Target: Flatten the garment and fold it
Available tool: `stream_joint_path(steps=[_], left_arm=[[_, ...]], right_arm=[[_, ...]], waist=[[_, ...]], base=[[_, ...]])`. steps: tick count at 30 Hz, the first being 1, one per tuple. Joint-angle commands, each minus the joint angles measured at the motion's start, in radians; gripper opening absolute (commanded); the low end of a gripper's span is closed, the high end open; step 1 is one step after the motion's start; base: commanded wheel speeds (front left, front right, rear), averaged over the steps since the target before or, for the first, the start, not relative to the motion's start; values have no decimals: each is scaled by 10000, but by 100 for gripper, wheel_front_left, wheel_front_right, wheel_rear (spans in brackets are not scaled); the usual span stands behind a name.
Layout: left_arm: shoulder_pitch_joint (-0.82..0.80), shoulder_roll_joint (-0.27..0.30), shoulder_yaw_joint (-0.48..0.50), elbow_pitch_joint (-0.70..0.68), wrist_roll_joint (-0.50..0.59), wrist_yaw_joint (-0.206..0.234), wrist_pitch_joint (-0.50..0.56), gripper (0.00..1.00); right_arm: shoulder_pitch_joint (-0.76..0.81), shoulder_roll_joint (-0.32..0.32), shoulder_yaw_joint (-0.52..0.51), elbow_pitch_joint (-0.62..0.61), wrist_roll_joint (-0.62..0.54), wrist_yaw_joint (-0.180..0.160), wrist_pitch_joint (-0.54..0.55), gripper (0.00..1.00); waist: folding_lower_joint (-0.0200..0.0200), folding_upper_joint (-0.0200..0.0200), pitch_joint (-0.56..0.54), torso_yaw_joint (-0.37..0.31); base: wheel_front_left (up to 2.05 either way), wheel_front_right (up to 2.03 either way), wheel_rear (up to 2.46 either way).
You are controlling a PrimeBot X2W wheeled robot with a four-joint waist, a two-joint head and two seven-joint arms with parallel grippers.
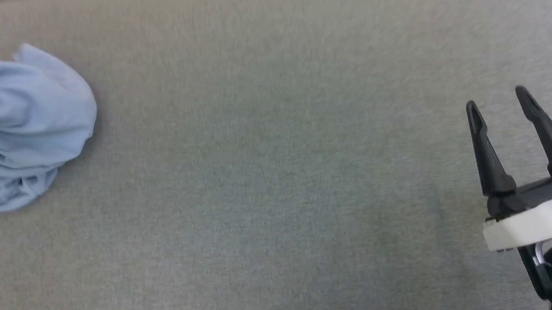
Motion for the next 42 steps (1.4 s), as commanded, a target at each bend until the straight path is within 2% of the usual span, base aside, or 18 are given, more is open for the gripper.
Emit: stream_joint_path(steps=[1, 8, 14, 20, 28, 34, 37, 42], left_arm=[[-329, 107, 32, -109, -2, -23, -97, 0], [-1209, 8, -83, -697, -18, 60, -57, 0], [-2146, -555, -300, -1451, -137, 262, 31, 0], [-2760, -1532, -445, -2094, -389, 780, -6, 0], [-3538, -3052, -786, -2266, -1187, 869, -17, 0], [-3733, -4489, -1312, -2612, -1840, 996, 143, 0], [-3647, -4835, -1690, -2943, -2136, 937, 266, 0], [-3207, -5116, -2224, -3496, -2751, 1202, 192, 0]], right_arm=[[158, 14, -62, 85, 149, -15, -82, 100], [605, 16, -388, 344, 554, -15, -246, 100], [806, 17, -648, 447, 733, -15, -377, 100], [890, 17, -778, 541, 853, -15, -460, 100], [962, 18, -1095, 601, 906, -15, -529, 100], [937, 18, -1428, 605, 930, -15, -564, 100], [890, 18, -1509, 622, 946, -15, -572, 100], [848, 18, -1563, 698, 959, -15, -582, 100]], waist=[[0, 0, -1189, -436], [0, 0, -2025, -399], [0, 0, -2375, -244], [0, 0, -2645, -232], [0, 0, -2856, -300], [0, 0, -2959, -426], [0, 0, -3003, -565], [0, 0, -3006, -849]], base=[[0, 0, 0], [0, 0, 0], [0, 0, 0], [0, 0, 0], [0, 0, 0], [0, 0, 0], [0, 0, 0], [0, 0, 0]])
